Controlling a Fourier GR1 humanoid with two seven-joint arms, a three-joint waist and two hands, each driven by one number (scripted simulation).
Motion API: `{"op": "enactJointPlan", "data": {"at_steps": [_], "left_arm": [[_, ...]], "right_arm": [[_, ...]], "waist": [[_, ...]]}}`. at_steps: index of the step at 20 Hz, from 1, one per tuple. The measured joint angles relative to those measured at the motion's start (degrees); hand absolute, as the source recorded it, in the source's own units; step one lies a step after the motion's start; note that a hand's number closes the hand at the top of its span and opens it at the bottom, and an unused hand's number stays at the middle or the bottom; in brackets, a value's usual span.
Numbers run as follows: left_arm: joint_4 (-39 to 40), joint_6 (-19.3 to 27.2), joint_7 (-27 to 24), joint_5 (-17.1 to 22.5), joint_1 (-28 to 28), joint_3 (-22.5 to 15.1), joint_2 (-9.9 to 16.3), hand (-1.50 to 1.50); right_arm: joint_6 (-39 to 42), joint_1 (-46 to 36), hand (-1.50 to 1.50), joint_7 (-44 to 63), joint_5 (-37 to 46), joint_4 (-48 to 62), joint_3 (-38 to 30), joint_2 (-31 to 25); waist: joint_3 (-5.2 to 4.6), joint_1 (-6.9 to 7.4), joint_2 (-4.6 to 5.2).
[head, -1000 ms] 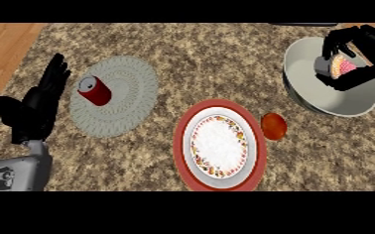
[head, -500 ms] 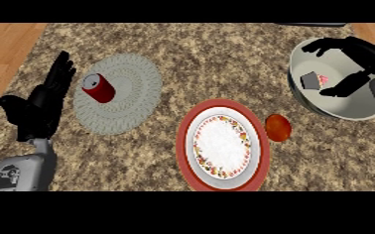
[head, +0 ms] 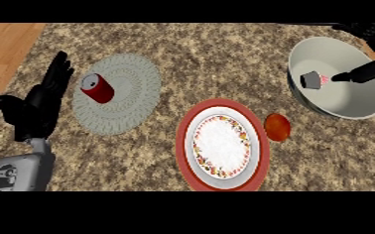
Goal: Pick the cupcake from the plate and place it in the bowl
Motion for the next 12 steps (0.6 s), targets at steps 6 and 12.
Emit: {"op": "enactJointPlan", "data": {"at_steps": [6, 12], "left_arm": [[0.0, -0.3, -0.3, 0.2, -0.4, 0.2, 0.2, 0.00], [-0.2, -0.2, 0.0, 0.4, -0.9, 0.1, -0.1, 0.00]], "right_arm": [[6.4, -0.1, -1.50, 5.5, -4.3, 3.2, -3.7, -6.3], [10.9, 1.2, -1.50, 9.5, -6.8, 3.5, -5.5, -10.8]], "waist": [[0.14, 0.51, 0.53], [0.39, 0.62, 0.90]]}}
